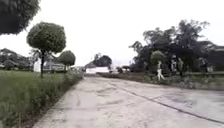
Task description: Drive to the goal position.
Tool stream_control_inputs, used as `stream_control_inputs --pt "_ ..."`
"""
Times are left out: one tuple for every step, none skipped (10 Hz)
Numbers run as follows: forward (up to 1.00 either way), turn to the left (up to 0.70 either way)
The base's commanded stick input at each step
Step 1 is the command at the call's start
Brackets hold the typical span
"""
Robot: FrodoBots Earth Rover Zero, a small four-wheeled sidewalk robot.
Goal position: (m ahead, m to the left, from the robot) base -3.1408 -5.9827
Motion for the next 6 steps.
stream_control_inputs --pt "0.0 -0.5" --pt "0.0 -0.5" --pt "0.0 -0.5" --pt "0.0 -0.5" --pt "0.0 -0.5" --pt "0.0 -0.5"
